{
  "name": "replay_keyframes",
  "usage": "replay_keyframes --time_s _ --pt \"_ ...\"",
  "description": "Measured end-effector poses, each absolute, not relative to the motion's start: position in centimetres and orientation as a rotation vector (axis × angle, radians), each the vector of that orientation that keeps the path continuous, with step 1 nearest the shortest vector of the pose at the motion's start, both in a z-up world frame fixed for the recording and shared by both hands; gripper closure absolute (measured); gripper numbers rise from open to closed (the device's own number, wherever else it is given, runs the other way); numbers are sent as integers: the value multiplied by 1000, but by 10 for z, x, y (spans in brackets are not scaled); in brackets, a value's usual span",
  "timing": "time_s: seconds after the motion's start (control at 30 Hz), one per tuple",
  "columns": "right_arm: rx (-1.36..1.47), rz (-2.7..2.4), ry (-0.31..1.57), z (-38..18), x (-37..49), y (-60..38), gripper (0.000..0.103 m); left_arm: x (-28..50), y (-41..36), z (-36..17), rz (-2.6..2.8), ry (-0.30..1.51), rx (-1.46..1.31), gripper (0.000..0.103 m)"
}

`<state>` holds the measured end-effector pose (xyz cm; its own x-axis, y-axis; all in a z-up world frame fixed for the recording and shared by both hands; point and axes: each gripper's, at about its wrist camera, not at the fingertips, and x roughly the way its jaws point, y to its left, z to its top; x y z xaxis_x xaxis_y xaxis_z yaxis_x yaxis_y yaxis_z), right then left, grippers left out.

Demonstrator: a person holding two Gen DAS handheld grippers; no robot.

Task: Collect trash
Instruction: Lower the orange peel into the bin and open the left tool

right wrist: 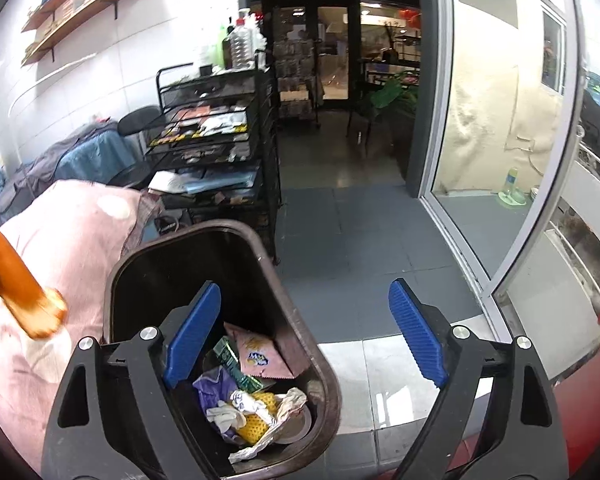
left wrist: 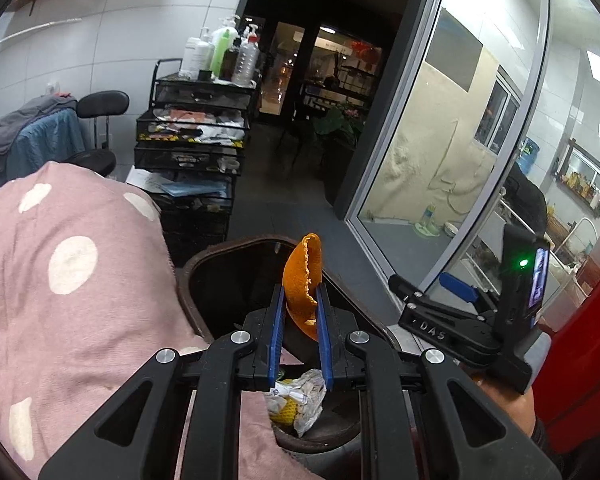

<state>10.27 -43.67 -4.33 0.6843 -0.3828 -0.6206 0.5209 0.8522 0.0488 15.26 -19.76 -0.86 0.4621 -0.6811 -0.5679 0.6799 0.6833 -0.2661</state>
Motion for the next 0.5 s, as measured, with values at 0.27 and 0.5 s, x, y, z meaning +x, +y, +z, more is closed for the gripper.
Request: replay_keyframes --time_s 0.27,0.5 --pt "254 -542 618 -36 96 -450 16 159 -226 -29 -852 767 64 87" --pt "265 -553 612 -33 92 -454 15 161 -243 -43 -841 818 139 72"
